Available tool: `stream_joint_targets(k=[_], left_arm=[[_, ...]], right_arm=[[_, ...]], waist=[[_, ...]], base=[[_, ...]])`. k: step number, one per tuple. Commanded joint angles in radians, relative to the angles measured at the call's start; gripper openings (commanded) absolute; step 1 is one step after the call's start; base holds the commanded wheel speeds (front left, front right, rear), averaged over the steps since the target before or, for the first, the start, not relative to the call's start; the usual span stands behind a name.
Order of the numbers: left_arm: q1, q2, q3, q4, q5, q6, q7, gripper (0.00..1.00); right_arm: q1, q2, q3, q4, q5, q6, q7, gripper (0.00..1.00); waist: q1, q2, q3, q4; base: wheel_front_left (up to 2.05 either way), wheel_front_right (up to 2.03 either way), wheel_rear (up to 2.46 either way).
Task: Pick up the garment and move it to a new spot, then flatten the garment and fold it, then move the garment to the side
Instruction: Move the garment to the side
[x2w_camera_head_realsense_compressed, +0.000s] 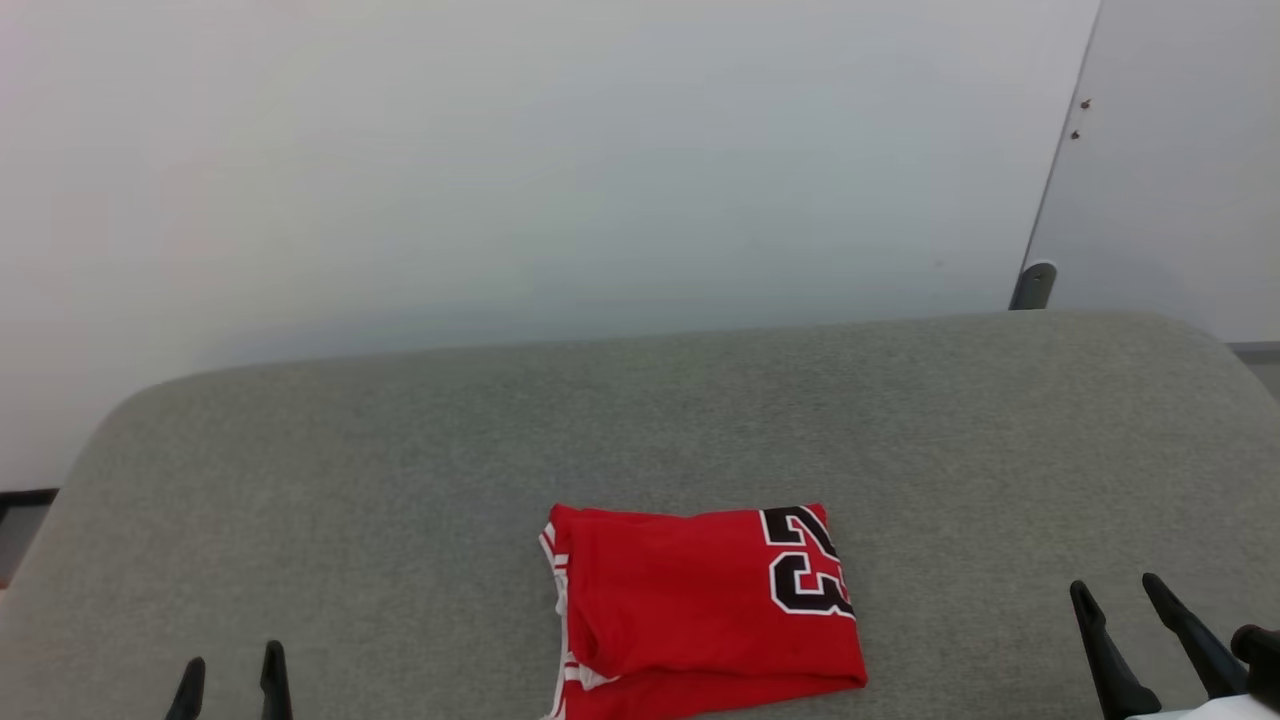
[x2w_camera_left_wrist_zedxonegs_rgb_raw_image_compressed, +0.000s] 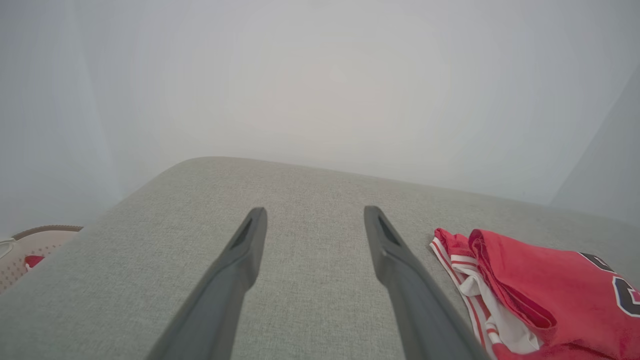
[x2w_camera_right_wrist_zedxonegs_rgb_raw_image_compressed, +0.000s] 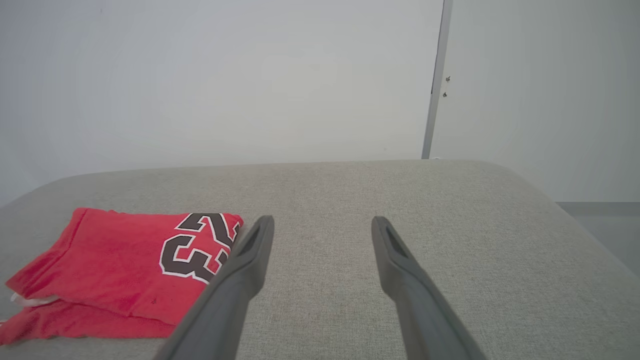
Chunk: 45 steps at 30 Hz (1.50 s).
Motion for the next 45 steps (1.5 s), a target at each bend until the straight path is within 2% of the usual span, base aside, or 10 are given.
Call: stream_joint_targets(k=[1,10,13,14,25,35,44,45], left_arm=[[-0.009,0.006,0.001,-0.006,0.008,-0.001,-0.002,1.00],[-0.033,0.031,0.001,-0.035,0.002,0.003,0.029,1.00],[-0.043,0.037,-0.005,-0.054,0.009,0.008,0.037,1.00],[-0.047,0.037,-0.011,-0.066,0.013,0.012,0.046,1.00],[-0.074,0.029,-0.045,-0.083,0.016,0.017,0.067,1.00],[-0.111,0.014,-0.073,-0.063,0.004,0.009,0.059,1.00],[-0.143,0.012,-0.081,-0.036,-0.002,0.002,0.043,1.00],[-0.145,0.011,-0.082,-0.034,-0.003,0.003,0.042,1.00]], right_arm=[[0.006,0.003,0.002,-0.003,0.002,-0.001,0.008,1.00],[-0.051,0.013,0.041,0.030,0.031,-0.001,0.063,1.00],[-0.093,0.006,0.086,0.057,0.041,-0.001,0.100,1.00],[-0.114,0.002,0.112,0.085,0.048,-0.001,0.129,1.00],[-0.261,-0.035,0.210,0.237,0.110,-0.001,0.263,1.00],[-0.365,-0.056,0.255,0.379,0.177,-0.001,0.423,1.00],[-0.425,-0.028,0.270,0.506,0.259,-0.001,0.563,1.00],[-0.431,-0.022,0.285,0.512,0.270,-0.001,0.581,0.40]], waist=[[0.0000,0.0000,0.006,0.012],[0.0000,0.0000,0.033,0.107],[0.0000,0.0000,0.048,0.146],[0.0000,0.0000,0.059,0.174],[0.0000,0.0000,0.118,0.277],[0.0000,0.0000,0.181,0.325],[0.0000,0.0000,0.214,0.341],[0.0000,0.0000,0.216,0.342]], base=[[0.00,0.00,0.00],[0.00,0.00,0.00],[0.00,0.00,0.00],[0.00,0.00,0.00],[0.00,0.00,0.00],[0.00,0.00,0.00],[0.00,0.00,0.00],[0.00,0.00,0.00]])
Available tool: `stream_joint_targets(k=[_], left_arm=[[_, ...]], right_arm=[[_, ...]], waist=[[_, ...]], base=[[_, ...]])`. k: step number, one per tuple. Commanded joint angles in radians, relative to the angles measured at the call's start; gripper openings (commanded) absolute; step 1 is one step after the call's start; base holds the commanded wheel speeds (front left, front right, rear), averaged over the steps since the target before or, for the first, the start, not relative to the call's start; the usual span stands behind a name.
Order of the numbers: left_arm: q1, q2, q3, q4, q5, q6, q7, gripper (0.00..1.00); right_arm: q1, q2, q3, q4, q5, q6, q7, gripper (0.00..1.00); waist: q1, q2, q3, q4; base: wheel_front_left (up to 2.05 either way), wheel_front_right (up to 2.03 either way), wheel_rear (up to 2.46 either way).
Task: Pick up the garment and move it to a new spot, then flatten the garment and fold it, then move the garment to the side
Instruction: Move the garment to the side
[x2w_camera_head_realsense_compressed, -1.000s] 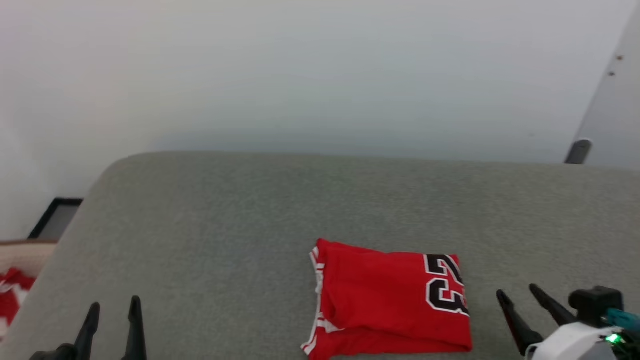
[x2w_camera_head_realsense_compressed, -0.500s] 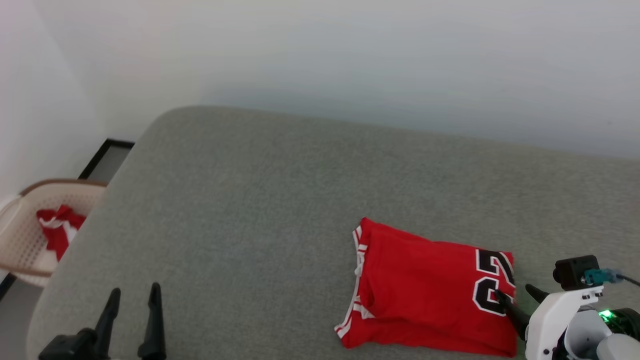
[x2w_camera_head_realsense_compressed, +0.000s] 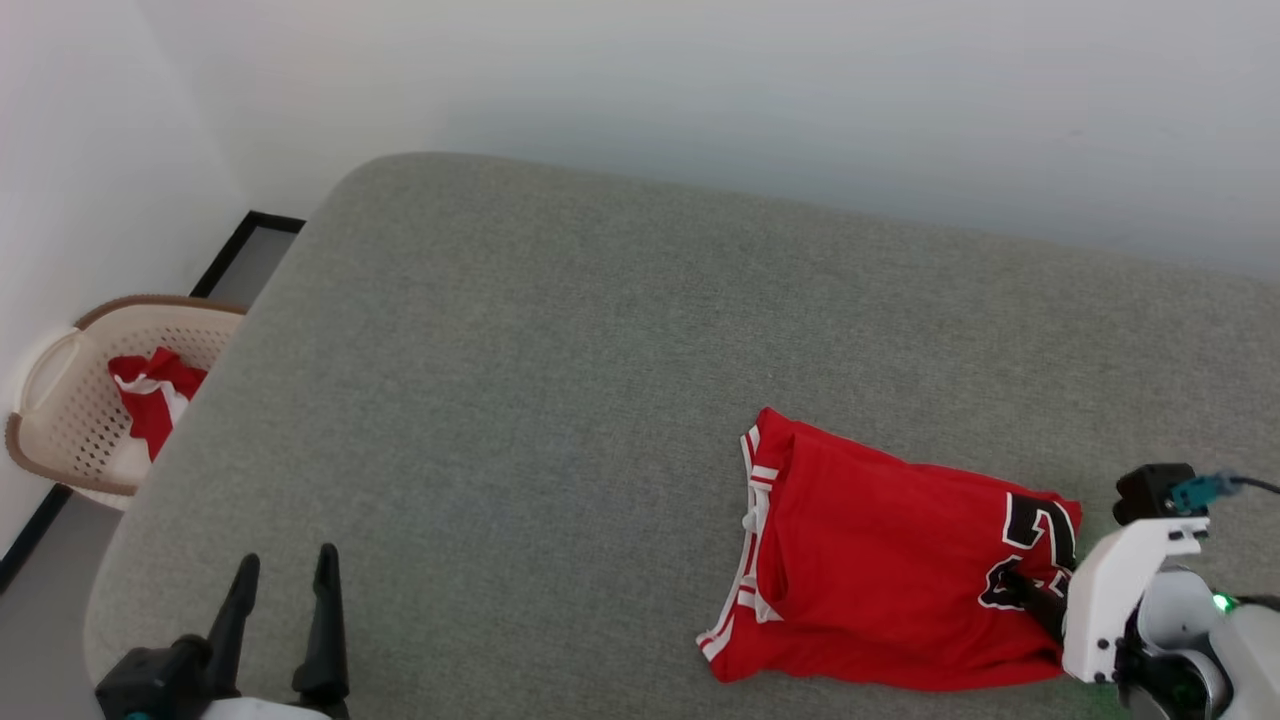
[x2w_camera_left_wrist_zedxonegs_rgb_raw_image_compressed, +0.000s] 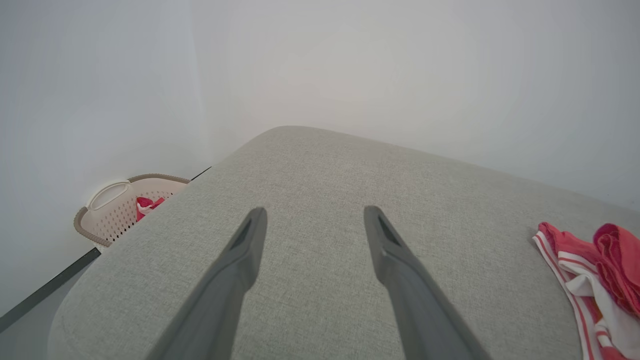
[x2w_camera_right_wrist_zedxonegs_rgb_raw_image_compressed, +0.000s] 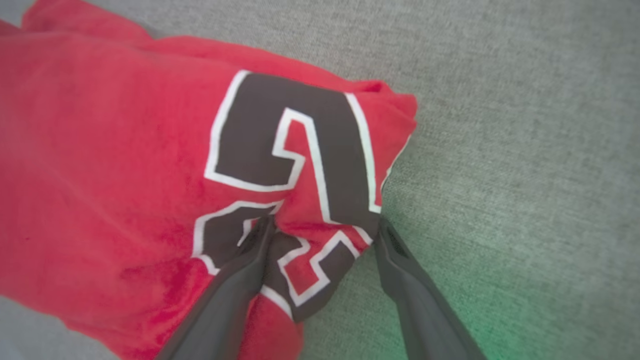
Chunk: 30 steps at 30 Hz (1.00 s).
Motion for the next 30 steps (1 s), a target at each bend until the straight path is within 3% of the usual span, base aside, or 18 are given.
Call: stream_joint_targets(k=[1,13,30], left_arm=[[-0.010,0.000,0.000,0.002,-0.002,-0.003,-0.005,1.00],[-0.023,0.009,-0.005,0.005,0.001,0.002,-0.015,1.00],[-0.087,0.020,-0.061,0.017,0.024,-0.021,-0.016,1.00]], right_arm=[[0.020,0.024,0.036,0.027,0.017,-0.001,0.028,0.00],[-0.082,-0.068,0.126,-0.043,0.083,-0.001,0.036,0.00],[-0.186,-0.227,0.246,-0.192,0.110,-0.001,0.032,0.00]], waist=[[0.0000,0.0000,0.003,0.002],[0.0000,0.0000,-0.013,-0.038],[0.0000,0.0000,-0.020,-0.201]], base=[[0.00,0.00,0.00],[0.00,0.00,0.00],[0.00,0.00,0.00]])
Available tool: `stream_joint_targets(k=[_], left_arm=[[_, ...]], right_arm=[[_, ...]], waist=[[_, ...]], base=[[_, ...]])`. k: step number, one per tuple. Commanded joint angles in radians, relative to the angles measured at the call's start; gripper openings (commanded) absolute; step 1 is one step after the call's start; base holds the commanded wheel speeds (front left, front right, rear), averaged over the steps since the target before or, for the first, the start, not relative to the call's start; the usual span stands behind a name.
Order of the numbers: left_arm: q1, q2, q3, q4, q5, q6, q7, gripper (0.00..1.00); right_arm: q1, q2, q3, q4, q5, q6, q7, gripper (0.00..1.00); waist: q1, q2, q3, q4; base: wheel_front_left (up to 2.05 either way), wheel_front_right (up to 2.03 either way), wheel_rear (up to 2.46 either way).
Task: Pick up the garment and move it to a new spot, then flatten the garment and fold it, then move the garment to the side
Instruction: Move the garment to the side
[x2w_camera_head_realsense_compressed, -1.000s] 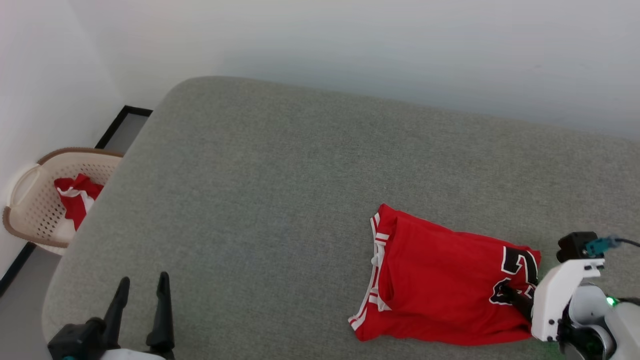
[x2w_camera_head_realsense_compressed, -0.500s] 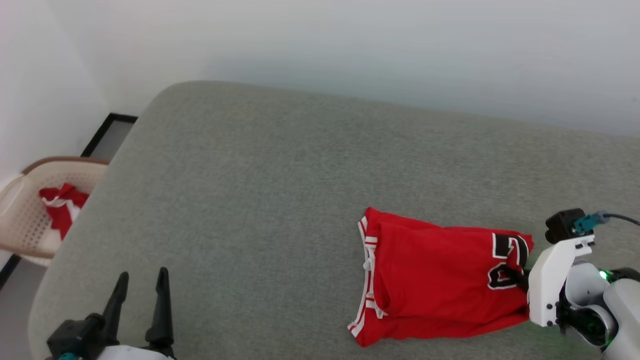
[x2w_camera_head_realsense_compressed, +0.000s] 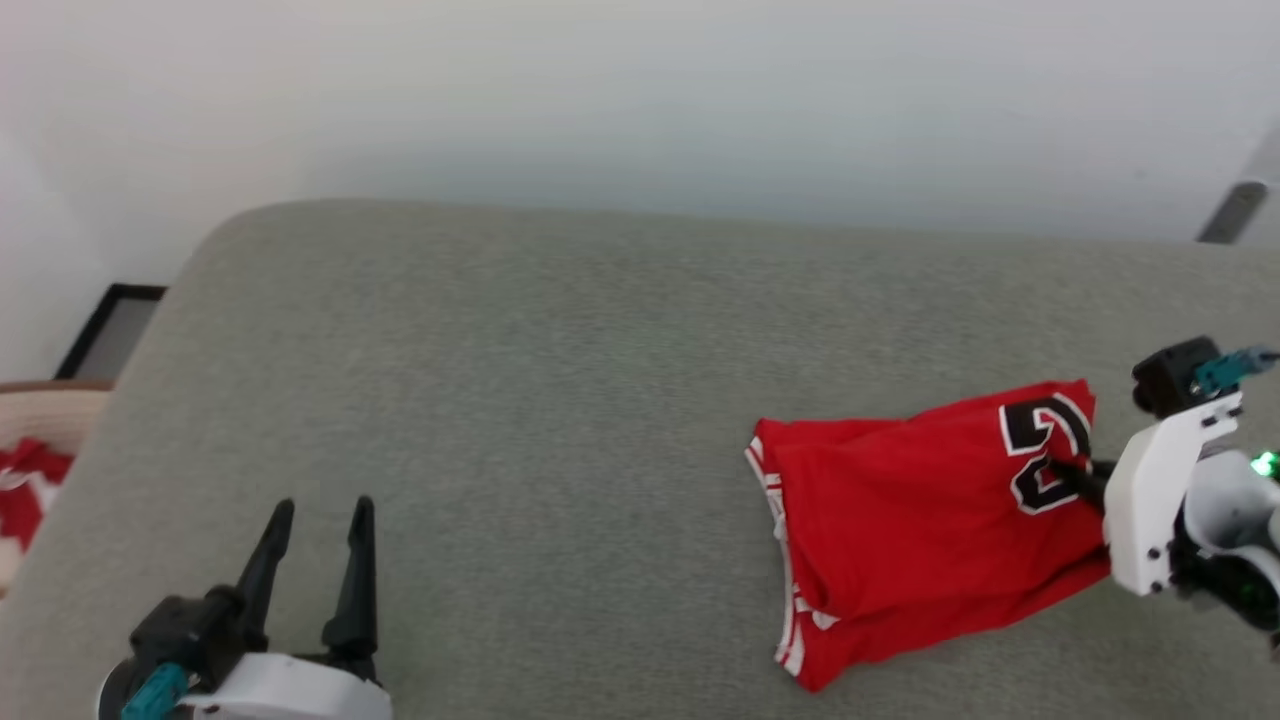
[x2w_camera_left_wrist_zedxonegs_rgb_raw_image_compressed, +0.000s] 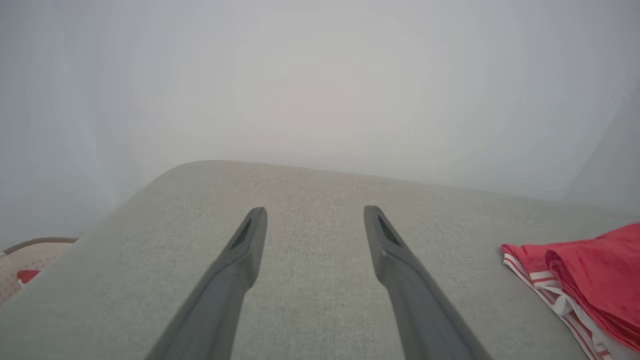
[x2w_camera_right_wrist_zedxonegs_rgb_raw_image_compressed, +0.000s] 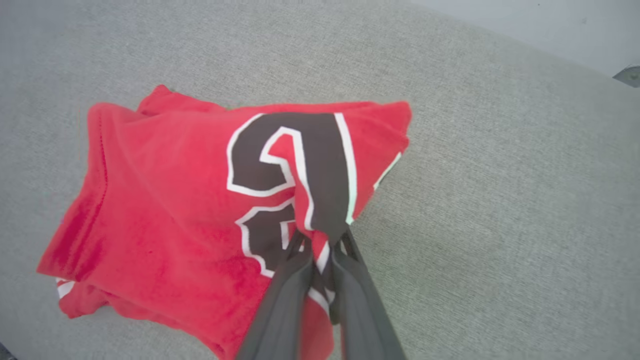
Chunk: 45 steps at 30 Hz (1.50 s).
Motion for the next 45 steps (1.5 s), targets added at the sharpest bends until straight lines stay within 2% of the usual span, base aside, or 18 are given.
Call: stream_joint_targets(k=[1,15,27,34,41,45], left_arm=[[-0.015,0.002,-0.006,0.002,0.008,-0.005,-0.003,1.00],[-0.159,0.019,-0.056,0.021,0.028,-0.030,-0.005,1.00],[-0.272,0.054,-0.089,0.020,0.046,-0.049,0.015,1.00],[-0.327,0.067,-0.112,0.017,0.057,-0.054,0.032,1.00],[-0.367,0.081,-0.137,0.007,0.063,-0.062,0.045,1.00],[-0.384,0.090,-0.147,0.003,0.060,-0.065,0.050,1.00]], right_arm=[[-0.019,-0.018,0.006,-0.005,0.003,-0.001,0.001,0.00],[-0.165,-0.146,0.080,-0.015,0.038,-0.001,-0.064,0.00],[-0.290,-0.204,0.158,0.052,0.032,-0.001,-0.178,0.00],[-0.355,-0.240,0.212,0.129,0.016,-0.001,-0.274,0.00],[-0.420,-0.288,0.257,0.238,-0.037,-0.001,-0.380,0.00],[-0.462,-0.287,0.278,0.308,-0.096,-0.001,-0.450,0.00]], waist=[[0.0000,0.0000,0.015,-0.050],[0.0000,0.0000,0.114,-0.240],[0.0000,0.0000,0.221,-0.366],[0.0000,0.0000,0.279,-0.398],[0.0000,0.0000,0.335,-0.382],[0.0000,0.0000,0.364,-0.367]], base=[[0.00,0.00,0.00],[0.00,0.00,0.00],[0.00,0.00,0.00],[0.00,0.00,0.00],[0.00,0.00,0.00],[0.00,0.00,0.00]])
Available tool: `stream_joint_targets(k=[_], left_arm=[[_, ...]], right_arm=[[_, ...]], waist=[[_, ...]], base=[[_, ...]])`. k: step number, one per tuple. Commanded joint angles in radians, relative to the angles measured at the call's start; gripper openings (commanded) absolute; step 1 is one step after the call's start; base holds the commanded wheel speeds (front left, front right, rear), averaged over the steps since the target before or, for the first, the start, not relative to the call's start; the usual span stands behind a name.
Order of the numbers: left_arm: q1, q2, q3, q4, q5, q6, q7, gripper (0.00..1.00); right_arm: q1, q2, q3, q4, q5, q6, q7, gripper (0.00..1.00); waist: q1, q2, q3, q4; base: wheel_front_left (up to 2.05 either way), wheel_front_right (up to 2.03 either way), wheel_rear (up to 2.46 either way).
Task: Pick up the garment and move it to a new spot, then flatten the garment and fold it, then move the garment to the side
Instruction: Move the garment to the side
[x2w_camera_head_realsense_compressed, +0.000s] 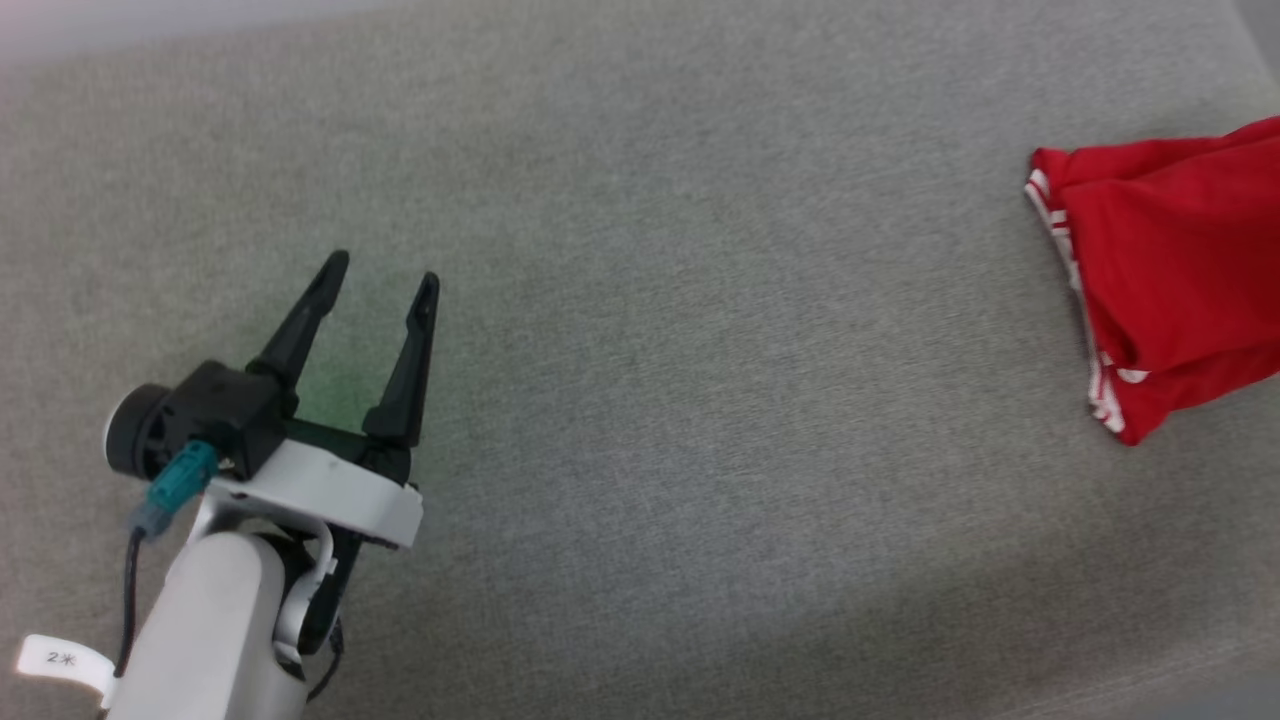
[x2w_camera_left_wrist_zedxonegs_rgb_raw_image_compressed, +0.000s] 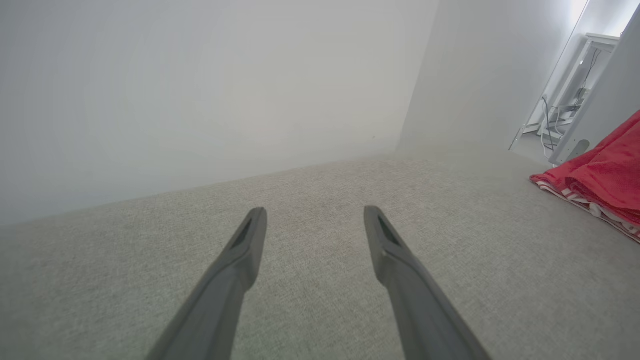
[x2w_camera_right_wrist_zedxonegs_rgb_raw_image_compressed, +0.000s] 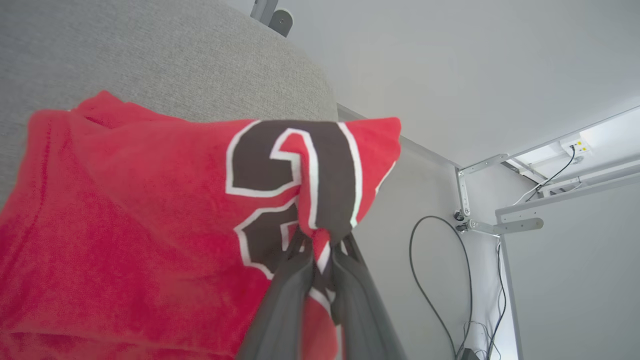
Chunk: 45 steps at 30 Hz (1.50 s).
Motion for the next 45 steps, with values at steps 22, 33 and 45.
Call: stream_joint_targets(k=[22,33,45], left_arm=[[-0.044,0.024,-0.021,-0.011,-0.012,-0.001,0.008,1.00],[-0.023,0.017,-0.030,0.019,-0.024,0.003,-0.014,1.00],[0.019,-0.006,-0.040,0.080,-0.043,0.007,-0.051,1.00]], right_arm=[[-0.084,0.138,-0.058,0.464,-0.172,-0.001,-0.168,0.11],[-0.094,0.155,-0.101,0.511,-0.198,-0.001,-0.202,1.00],[-0.040,0.153,-0.158,0.519,-0.188,-0.001,-0.232,1.00]], waist=[[0.0000,-0.0001,0.095,0.089],[0.0000,-0.0001,0.035,0.095],[0.0000,-0.0001,-0.114,0.142]], base=[[0.00,0.00,0.00],[0.00,0.00,0.00],[0.00,0.00,0.00]])
